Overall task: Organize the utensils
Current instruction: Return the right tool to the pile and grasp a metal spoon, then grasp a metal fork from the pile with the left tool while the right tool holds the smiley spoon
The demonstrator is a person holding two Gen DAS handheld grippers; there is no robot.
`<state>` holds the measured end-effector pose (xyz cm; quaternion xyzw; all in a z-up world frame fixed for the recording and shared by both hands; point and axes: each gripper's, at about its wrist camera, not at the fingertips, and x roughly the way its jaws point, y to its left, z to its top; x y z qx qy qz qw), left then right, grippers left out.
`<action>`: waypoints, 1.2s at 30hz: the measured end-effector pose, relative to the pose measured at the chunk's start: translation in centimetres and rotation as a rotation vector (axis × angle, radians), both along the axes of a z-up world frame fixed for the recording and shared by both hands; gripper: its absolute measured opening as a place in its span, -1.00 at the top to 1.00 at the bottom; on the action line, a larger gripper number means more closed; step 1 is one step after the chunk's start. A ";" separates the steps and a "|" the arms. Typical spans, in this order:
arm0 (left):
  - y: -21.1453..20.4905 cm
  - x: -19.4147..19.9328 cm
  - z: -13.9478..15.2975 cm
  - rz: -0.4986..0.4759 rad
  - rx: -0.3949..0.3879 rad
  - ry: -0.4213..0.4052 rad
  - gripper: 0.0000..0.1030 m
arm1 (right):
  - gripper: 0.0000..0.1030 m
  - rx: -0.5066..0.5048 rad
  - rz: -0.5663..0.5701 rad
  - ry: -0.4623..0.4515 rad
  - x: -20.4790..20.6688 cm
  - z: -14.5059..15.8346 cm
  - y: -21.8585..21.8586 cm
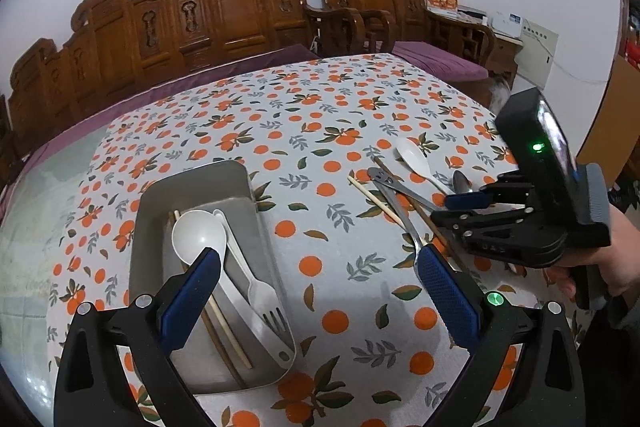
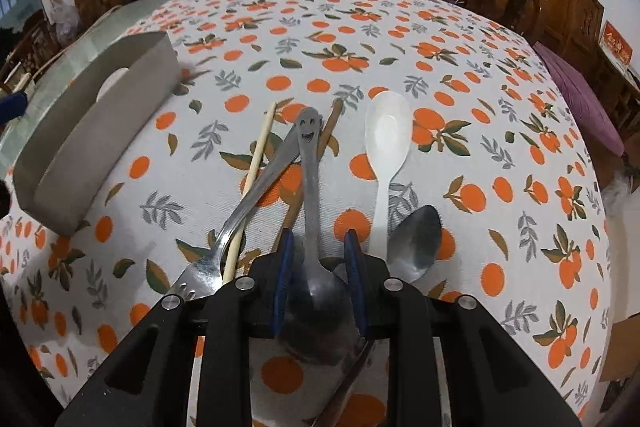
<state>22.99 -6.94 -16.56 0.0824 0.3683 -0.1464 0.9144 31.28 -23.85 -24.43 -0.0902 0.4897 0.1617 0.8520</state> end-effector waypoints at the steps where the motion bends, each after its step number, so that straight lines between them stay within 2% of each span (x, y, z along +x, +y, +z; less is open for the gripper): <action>1: -0.1 0.0 0.0 -0.001 0.001 0.001 -0.85 | 0.46 -0.001 -0.002 -0.002 0.2 0.0 0.1; 3: -0.2 -0.1 -0.1 -0.004 0.003 0.001 -0.85 | 0.55 0.000 -0.005 -0.005 0.4 0.0 0.1; 5: -0.4 -0.2 -0.2 -0.006 0.007 0.002 -0.85 | 0.82 0.009 -0.006 -0.002 0.5 0.0 0.0; 6: -0.4 -0.2 -0.2 -0.007 0.009 0.002 -0.85 | 0.85 0.016 -0.005 0.002 0.5 0.0 -0.1; 12: -0.8 -0.3 -0.5 -0.008 0.016 0.009 -0.85 | 0.86 0.080 -0.001 0.013 0.5 0.4 -0.4; 19: -1.4 -0.1 -1.0 0.007 -0.002 0.050 -0.85 | 0.86 0.161 -0.037 -0.064 0.4 2.9 -2.2; 29: -5.6 0.5 -2.3 -0.043 0.028 0.086 -0.85 | 0.86 0.216 -0.087 -0.066 0.7 3.2 -5.0; 33: -7.0 1.6 -3.7 -0.058 0.028 0.132 -0.56 | 0.86 0.231 -0.095 -0.068 0.6 3.3 -5.1; 36: -7.4 2.6 -4.6 -0.044 0.008 0.165 -0.50 | 0.86 0.243 -0.090 -0.075 0.6 3.5 -4.9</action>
